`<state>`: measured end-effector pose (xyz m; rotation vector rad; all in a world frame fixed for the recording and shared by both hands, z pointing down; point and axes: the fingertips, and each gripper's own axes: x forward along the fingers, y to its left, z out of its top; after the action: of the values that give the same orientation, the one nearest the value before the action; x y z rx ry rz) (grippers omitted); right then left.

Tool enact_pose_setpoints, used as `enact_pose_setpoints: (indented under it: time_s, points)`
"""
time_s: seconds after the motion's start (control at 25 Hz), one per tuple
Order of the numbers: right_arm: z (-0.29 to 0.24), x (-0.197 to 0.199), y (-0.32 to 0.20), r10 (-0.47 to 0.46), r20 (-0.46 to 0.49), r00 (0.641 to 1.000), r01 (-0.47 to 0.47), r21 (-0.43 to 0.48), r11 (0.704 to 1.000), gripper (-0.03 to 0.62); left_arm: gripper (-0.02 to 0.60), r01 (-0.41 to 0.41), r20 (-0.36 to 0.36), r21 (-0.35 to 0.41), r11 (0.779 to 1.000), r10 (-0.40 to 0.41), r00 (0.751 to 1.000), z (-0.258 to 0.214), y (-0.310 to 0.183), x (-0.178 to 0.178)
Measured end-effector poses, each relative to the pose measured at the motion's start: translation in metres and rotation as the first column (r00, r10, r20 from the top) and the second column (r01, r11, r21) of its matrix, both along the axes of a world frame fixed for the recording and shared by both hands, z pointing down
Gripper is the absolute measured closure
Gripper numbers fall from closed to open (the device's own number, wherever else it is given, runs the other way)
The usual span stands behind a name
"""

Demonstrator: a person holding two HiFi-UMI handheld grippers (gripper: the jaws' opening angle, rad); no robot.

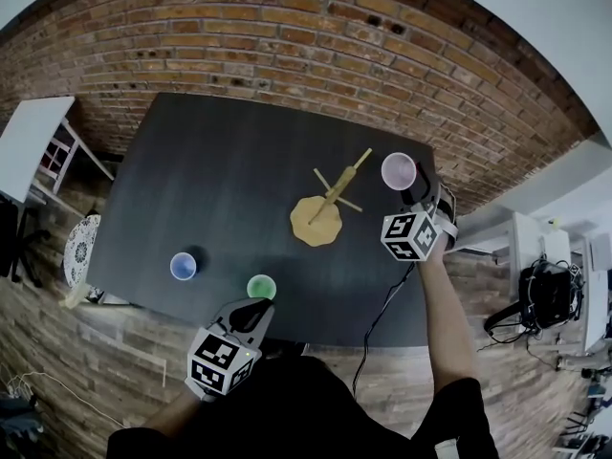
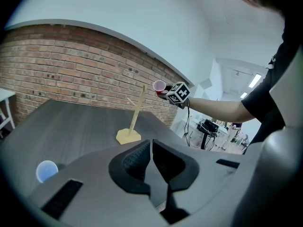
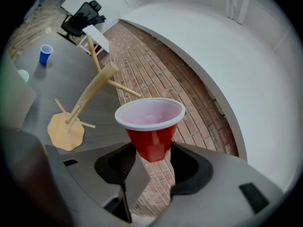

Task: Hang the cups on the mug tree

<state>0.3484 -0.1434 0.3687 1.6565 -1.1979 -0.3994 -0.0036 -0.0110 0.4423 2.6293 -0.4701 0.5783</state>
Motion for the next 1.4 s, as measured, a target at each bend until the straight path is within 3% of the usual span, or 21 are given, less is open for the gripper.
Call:
enact_pose_setpoints:
  time_s: [0.36,0.64,1.24,1.4]
  points:
    - [0.006,0.008,-0.045,-0.026,-0.275,0.961,-0.006,-0.114,0.993,0.344,0.552,0.029,0.009,-0.012,1.0,-0.028,1.0,0.001,-0.01,-0.005]
    - [0.003,-0.026,-0.057,-0.126,-0.456,0.881,0.071,-0.137,0.988,0.344,0.552,0.043,0.022,-0.007,0.999,-0.043,0.999,0.001,-0.016,-0.01]
    - [0.01,-0.06,-0.052,-0.231,-0.566,0.791,0.175,-0.152,0.973,0.342,0.552,0.038,0.027,-0.017,0.999,-0.037,0.999,0.004,-0.019,-0.003]
    - [0.014,-0.066,-0.053,-0.279,-0.547,0.789,0.219,-0.175,0.96,0.342,0.552,0.045,0.028,-0.027,0.999,-0.045,0.999,0.006,-0.018,-0.002]
